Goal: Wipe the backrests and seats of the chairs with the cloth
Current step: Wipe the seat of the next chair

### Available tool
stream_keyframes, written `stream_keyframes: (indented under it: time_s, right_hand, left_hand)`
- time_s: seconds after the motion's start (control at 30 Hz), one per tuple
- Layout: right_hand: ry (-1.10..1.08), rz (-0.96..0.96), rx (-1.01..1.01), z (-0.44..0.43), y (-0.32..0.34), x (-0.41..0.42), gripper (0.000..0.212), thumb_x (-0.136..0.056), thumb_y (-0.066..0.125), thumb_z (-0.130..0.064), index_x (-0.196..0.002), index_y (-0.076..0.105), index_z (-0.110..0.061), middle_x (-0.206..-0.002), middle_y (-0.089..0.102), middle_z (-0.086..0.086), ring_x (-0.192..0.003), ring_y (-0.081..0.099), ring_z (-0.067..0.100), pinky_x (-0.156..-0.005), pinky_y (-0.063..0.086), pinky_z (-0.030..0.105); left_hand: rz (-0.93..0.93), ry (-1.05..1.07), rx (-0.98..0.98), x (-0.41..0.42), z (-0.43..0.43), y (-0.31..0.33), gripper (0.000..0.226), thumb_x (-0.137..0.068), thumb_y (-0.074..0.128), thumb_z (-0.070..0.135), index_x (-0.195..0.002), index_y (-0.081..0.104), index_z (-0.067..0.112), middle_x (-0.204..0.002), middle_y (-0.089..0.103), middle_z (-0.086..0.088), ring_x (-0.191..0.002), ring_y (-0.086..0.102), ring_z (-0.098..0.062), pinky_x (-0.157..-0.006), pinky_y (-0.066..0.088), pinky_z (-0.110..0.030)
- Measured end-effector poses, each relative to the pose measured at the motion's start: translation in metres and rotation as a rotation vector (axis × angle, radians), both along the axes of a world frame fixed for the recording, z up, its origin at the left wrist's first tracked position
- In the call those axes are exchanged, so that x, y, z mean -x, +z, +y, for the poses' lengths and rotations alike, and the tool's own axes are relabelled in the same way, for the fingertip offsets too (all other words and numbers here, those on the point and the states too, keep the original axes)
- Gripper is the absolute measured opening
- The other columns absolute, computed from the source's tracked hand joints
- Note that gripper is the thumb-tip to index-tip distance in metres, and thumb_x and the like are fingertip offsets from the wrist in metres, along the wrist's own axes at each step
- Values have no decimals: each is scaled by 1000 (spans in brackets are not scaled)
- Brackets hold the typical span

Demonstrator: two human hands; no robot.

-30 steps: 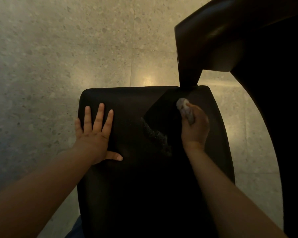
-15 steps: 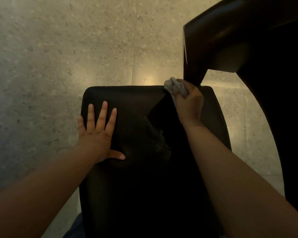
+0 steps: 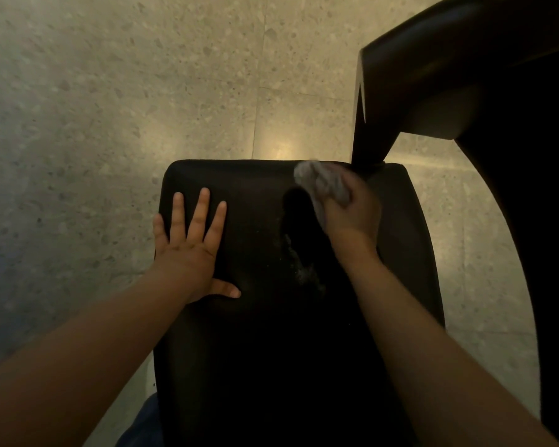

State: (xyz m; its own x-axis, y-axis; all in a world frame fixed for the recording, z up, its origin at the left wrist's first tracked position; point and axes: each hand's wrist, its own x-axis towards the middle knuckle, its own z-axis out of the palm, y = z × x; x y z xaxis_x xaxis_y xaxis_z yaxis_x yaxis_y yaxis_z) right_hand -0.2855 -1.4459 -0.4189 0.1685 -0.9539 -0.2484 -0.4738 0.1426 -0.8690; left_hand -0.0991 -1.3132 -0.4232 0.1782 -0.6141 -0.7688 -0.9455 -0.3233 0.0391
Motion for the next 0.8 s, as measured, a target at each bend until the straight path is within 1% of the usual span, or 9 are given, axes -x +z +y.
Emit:
stream_keyframes:
  time_s: [0.1, 0.17, 0.27, 0.33, 0.47, 0.57, 0.63, 0.73, 0.8]
  right_hand:
    - [177, 34, 179, -42, 3, -30, 23, -94, 57, -21, -111, 70, -14, -103, 69, -3, -97, 61, 1, -84, 49, 14]
    - [222, 121, 153, -51, -6, -42, 24, -95, 56, -14, -114, 69, -10, -106, 69, 4, -100, 62, 12, -88, 51, 25]
    - [198, 182, 142, -39, -18, -49, 24, -94, 55, -6, -113, 69, -9, -106, 69, 7, -101, 62, 18, -90, 51, 37]
    - [188, 136, 155, -19, -18, -47, 23, -94, 57, -9, -113, 69, -12, -107, 69, 4, -101, 62, 15, -90, 52, 36]
    - [268, 165, 46, 43, -13, -22, 31, -91, 62, -10, -118, 66, -25, -115, 61, -13, -109, 57, 3, -98, 50, 33]
    - [279, 71, 34, 67, -4, -1, 33, -86, 66, -4, -113, 70, -23, -111, 65, -10, -108, 60, 9, -95, 51, 37]
    - [228, 61, 53, 49, 1, 0, 30, -87, 67, -8, -112, 70, -25, -110, 67, -9, -106, 61, 6, -95, 51, 35]
    - [173, 95, 99, -6, 7, -21, 23, -90, 64, -21, -109, 69, -34, -97, 63, -24, -95, 58, -10, -88, 50, 23]
    - [186, 110, 140, -34, 3, -41, 19, -92, 62, -20, -109, 70, -23, -101, 66, -16, -97, 60, -2, -85, 49, 19]
  left_hand:
    - [4, 5, 17, 0, 1, -3, 148, -52, 57, 90, -115, -62, 28, -127, -65, -4, -122, -52, -39, -108, -18, -62]
    - [-3, 6, 25, 0, 1, -4, 148, -51, 56, 91, -115, -62, 28, -127, -65, -4, -122, -52, -40, -107, -18, -61]
    - [-6, 5, 42, -1, 3, -7, 147, -51, 55, 91, -115, -62, 28, -127, -65, -4, -124, -50, -40, -107, -18, -62]
    - [1, 5, 47, -1, 3, -8, 147, -52, 56, 90, -116, -61, 28, -128, -65, -4, -124, -50, -40, -108, -19, -62]
    - [25, 4, 71, -2, 5, -8, 147, -54, 59, 87, -117, -60, 29, -129, -64, -4, -125, -50, -40, -109, -18, -62]
    - [67, 6, 140, -4, 10, -5, 146, -54, 60, 86, -127, -54, 30, -136, -59, -3, -129, -47, -38, -112, -14, -62]
    - [99, 12, 198, -7, 15, -3, 145, -54, 61, 86, -136, -45, 30, -142, -54, -1, -133, -44, -36, -114, -11, -61]
    - [145, 72, 274, -6, 26, -1, 141, -58, 62, 82, -141, -39, 29, -146, -49, 1, -136, -42, -30, -117, -10, -57]
    - [151, 145, 321, -3, 37, 1, 138, -60, 61, 81, -140, -38, 28, -147, -47, 0, -137, -40, -28, -117, -11, -54]
